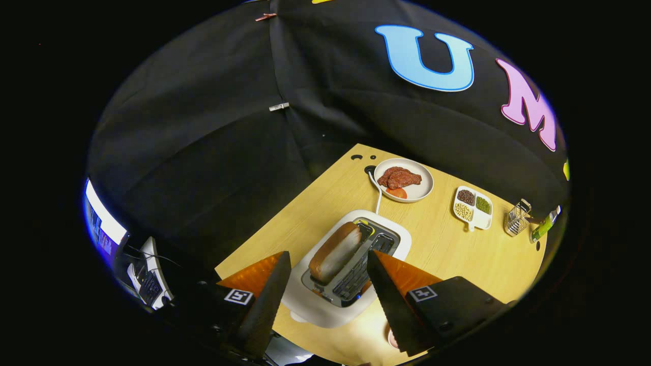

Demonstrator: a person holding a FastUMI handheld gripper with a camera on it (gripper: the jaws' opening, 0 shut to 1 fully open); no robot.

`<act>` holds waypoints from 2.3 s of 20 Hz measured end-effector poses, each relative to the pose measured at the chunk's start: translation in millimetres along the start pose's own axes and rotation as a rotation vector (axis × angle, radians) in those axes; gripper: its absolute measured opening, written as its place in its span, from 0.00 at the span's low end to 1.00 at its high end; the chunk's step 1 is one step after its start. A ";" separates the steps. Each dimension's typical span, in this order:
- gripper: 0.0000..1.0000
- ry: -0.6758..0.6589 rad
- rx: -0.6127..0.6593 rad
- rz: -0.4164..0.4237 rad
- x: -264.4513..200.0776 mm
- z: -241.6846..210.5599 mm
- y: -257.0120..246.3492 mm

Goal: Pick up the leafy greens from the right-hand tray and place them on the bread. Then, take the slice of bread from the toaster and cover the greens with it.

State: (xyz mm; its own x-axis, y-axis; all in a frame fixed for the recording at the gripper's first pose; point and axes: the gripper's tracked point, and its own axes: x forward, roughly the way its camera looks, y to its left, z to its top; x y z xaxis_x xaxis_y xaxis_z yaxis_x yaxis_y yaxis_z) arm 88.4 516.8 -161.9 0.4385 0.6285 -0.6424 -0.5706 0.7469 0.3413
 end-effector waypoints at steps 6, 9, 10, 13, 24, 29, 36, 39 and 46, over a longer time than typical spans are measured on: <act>0.91 0.051 0.005 -0.135 45.4 -4.4 -11.5; 0.76 0.064 0.035 -0.183 57.0 -8.5 -14.3; 0.65 0.068 0.042 -0.199 60.0 -9.0 -15.9; 0.34 0.069 0.084 -0.239 56.6 -10.6 -23.2; 0.12 -0.055 0.203 -0.155 -2.7 21.3 -18.0; 0.12 -0.103 0.213 -0.087 -52.9 26.6 -28.0; 0.12 -0.168 0.267 -0.122 -129.0 -7.0 -96.0; 0.12 -0.162 0.319 -0.180 -143.1 -39.2 -135.7; 0.12 -0.099 0.403 -0.299 -131.9 -129.6 -220.7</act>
State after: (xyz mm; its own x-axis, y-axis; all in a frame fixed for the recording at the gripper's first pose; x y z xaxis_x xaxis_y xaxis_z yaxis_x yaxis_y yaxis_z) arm 66.6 241.0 -241.3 0.6166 0.3778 -0.6907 -0.1062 0.9092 0.4026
